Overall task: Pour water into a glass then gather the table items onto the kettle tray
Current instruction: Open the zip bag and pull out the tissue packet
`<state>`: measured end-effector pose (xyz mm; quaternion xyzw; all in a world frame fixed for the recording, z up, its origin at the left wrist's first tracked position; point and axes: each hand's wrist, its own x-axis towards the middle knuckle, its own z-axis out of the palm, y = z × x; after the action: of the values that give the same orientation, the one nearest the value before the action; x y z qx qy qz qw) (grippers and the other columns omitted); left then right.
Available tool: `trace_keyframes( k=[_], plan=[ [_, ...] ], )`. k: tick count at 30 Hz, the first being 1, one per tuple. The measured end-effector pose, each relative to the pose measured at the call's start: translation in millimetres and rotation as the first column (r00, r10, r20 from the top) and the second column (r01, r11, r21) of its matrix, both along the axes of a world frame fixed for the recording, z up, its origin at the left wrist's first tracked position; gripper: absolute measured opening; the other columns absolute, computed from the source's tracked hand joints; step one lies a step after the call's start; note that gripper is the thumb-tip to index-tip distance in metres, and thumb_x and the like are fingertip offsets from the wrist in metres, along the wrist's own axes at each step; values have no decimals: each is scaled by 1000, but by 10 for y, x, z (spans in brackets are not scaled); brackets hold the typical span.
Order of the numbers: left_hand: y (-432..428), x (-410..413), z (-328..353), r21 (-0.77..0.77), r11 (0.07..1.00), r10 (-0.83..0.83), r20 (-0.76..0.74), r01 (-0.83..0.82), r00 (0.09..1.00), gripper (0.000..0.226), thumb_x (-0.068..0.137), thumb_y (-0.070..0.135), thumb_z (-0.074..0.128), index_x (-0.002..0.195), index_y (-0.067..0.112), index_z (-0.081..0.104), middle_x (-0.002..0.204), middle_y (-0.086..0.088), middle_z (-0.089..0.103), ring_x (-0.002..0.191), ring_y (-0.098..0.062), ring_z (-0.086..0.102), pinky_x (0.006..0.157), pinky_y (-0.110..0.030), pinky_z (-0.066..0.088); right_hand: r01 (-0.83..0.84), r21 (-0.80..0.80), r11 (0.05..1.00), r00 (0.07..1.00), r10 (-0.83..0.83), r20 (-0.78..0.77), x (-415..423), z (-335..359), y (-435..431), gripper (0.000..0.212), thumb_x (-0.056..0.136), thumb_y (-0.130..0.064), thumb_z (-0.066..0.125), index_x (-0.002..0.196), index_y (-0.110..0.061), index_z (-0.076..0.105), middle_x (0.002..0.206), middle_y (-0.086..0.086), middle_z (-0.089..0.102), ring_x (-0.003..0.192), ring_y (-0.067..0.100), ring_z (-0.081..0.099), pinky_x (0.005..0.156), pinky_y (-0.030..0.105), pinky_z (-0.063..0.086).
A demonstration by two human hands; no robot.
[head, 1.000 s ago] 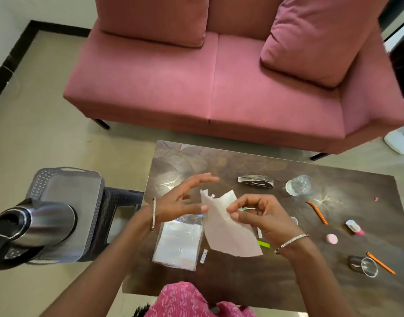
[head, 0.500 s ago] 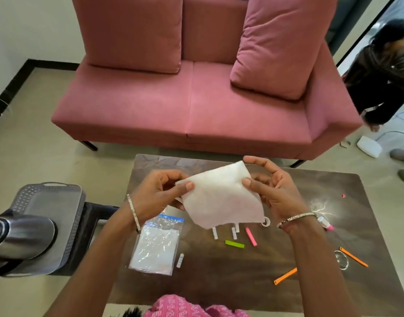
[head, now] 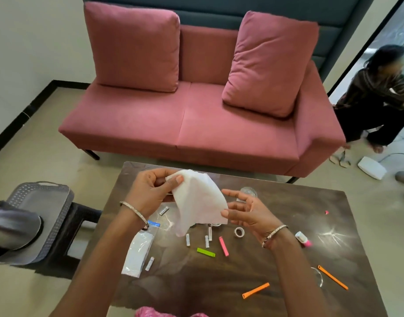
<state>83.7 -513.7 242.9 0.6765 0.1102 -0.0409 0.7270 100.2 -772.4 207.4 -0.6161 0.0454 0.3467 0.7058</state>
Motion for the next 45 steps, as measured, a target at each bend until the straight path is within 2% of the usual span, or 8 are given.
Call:
trace_keyframes(
  k=[5,9,14,19,24,31,38,45],
  plan=[
    [-88,-107,10,74,996,57,-46,-54,997,9,85,13,70,89,5,70,76,-12,73,67,-19,68,60,-30,58,49,8,999,999,-49,-13,-25,-27,-212,33,71,-9,80,102,-2,72,95,15,75,82,22,73,67,24,57],
    [-131,-132,-51,203,975,106,-63,-91,992,11,81,16,75,87,6,72,75,-14,72,63,-20,66,60,-30,58,150,35,988,989,-150,-8,16,-30,-306,3,78,-16,76,75,-15,75,82,7,73,76,16,70,65,26,58],
    [-201,-174,-138,159,976,164,-85,-149,983,16,79,13,76,93,7,71,73,-15,71,63,-27,67,63,-35,60,252,-23,967,965,-250,78,50,1,-349,4,86,-16,73,84,-14,70,82,10,75,69,18,71,53,27,57],
    [-249,-261,-150,17,983,182,-80,-181,980,20,84,5,70,103,8,63,68,-14,69,61,-22,66,61,-32,59,396,-36,918,897,-378,228,77,40,-372,29,79,-10,79,102,-14,62,75,11,74,53,15,62,46,23,51],
    [-280,-361,-141,-30,977,209,-46,-210,977,11,85,3,68,95,5,71,79,-16,73,69,-20,68,67,-31,61,368,56,928,879,-367,306,51,64,-426,22,77,-3,78,96,-11,68,77,9,73,64,15,61,58,22,55],
    [-337,-528,-120,-66,972,223,-28,-224,974,21,82,3,70,103,6,73,95,-16,75,81,-24,71,73,-28,60,289,64,955,898,-294,326,-43,111,-552,29,78,4,75,105,-6,74,97,23,74,87,30,64,87,47,50],
    [-362,-606,-53,32,980,196,17,-197,980,31,72,14,77,102,10,74,93,-14,75,84,-25,72,73,-27,60,255,16,967,874,-237,424,-100,207,-688,26,77,0,78,101,-10,76,81,6,77,66,7,67,67,19,55],
    [-403,-618,0,225,961,156,43,-162,987,33,65,30,81,95,16,77,85,-7,77,82,-24,74,75,-34,61,269,-97,958,853,-191,485,-123,246,-777,23,74,-14,82,96,-14,78,86,8,78,80,26,72,79,35,60]
  ],
)
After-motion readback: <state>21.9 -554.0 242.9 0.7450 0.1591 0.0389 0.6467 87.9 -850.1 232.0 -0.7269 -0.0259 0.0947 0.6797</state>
